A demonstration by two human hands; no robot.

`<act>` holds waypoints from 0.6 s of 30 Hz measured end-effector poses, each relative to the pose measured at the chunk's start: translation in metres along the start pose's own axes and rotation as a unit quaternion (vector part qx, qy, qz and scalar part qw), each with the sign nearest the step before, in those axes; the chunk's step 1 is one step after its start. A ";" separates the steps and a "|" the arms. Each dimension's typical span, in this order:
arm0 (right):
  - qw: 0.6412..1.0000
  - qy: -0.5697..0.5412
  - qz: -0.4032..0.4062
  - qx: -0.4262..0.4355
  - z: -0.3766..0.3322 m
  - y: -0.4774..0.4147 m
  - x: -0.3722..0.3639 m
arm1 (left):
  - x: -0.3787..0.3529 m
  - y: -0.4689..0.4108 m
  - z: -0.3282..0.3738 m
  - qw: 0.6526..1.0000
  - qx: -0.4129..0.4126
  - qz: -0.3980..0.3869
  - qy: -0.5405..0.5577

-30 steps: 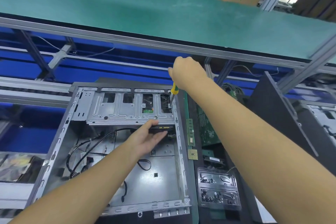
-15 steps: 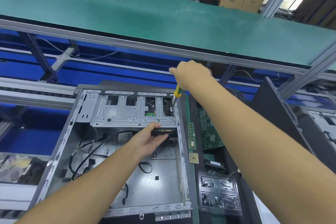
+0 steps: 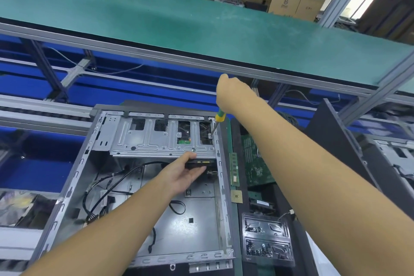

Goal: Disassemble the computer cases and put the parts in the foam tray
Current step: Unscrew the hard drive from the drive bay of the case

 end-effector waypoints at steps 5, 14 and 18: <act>0.989 -0.123 -0.043 0.064 -0.004 0.000 0.005 | 0.001 -0.003 0.000 1.000 -0.009 -0.004 -0.013; 0.983 -0.178 0.023 0.037 -0.004 -0.010 0.000 | 0.001 -0.003 0.002 1.000 -0.006 -0.011 -0.020; 0.997 -0.048 0.005 -0.057 0.007 -0.006 -0.006 | 0.000 -0.003 0.001 1.000 -0.005 -0.013 -0.020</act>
Point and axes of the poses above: each hand's wrist, its own y-axis away from the middle knuckle, its own x-axis out of the back of the hand, z = x × y, the point moved 7 cm from there along -y, towards the middle knuckle, and after that the axes turned 7 degrees about x, right-handed, at the moved point
